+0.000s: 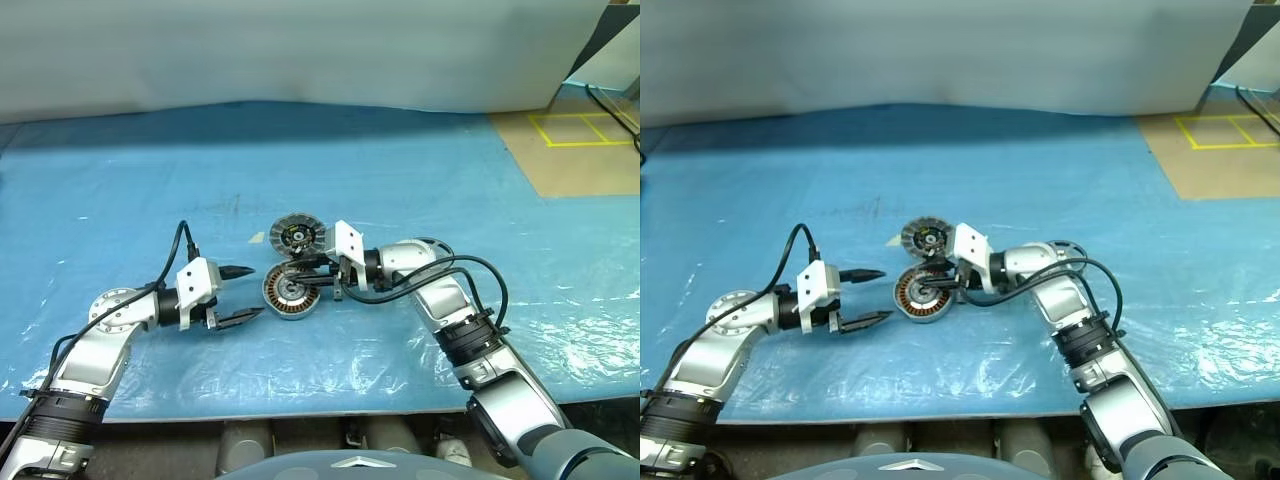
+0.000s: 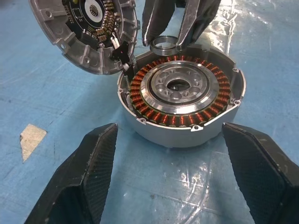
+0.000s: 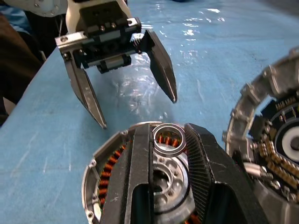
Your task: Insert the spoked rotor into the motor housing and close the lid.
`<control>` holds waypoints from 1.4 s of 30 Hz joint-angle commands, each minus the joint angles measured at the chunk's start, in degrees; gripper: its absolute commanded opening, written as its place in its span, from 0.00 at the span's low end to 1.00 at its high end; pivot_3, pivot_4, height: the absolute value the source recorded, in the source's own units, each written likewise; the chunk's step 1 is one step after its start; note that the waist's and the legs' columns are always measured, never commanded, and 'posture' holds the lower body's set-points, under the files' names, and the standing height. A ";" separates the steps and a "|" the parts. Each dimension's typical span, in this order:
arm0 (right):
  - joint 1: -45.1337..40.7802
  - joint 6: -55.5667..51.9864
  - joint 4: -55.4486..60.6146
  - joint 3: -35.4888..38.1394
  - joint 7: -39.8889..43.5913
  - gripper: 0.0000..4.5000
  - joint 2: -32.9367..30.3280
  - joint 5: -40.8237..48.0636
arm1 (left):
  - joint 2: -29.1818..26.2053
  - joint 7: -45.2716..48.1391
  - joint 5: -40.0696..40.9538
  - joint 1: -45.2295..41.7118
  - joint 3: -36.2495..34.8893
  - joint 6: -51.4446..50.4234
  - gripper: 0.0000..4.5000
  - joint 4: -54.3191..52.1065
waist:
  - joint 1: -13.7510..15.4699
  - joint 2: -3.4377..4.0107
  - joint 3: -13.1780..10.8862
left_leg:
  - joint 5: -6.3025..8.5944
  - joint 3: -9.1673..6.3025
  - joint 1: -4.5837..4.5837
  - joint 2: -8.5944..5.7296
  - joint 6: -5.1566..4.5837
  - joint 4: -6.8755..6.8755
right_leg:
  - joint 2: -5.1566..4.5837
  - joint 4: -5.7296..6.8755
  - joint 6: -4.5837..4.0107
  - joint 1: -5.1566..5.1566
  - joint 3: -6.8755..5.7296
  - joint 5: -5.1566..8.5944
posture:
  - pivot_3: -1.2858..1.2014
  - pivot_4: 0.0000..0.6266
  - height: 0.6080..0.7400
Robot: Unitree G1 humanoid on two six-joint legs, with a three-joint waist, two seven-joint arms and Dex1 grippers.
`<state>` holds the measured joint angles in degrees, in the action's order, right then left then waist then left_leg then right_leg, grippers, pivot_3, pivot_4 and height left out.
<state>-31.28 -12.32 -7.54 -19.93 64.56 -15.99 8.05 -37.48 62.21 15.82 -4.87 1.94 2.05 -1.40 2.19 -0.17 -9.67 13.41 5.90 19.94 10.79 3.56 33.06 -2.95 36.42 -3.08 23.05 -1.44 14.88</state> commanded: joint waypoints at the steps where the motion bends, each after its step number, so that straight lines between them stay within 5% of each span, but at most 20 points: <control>1: -1.58 -3.82 4.76 -0.11 -0.28 0.14 0.38 1.93 | -0.33 -0.45 0.68 -0.37 -0.88 -0.07 0.83 -2.26 | 0.02 0.00 0.00 | 0.00 0.00 0.00 0.00 0.01 0.00 | 0.00 0.00 0.00 0.00 0.00 0.00 | 0.52 0.24 1.00; 42: 1.21 2.12 -1.12 -2.98 -2.37 0.14 -0.62 -2.25 | -1.60 -2.86 1.52 -1.13 -1.43 -5.98 0.83 -7.54 | -0.01 0.00 0.00 | -0.01 -0.01 -0.05 -0.01 0.13 0.01 | 0.00 0.13 0.00 -0.01 0.00 0.00 | 0.52 0.24 1.00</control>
<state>-29.62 -11.39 -9.12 -23.21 62.20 -16.70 5.65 -38.31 59.49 16.62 -5.92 1.85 -4.15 -6.97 2.17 -0.17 -9.67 13.40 5.89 19.89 10.78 3.68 33.08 -2.95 36.54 -3.08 23.03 -1.43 14.87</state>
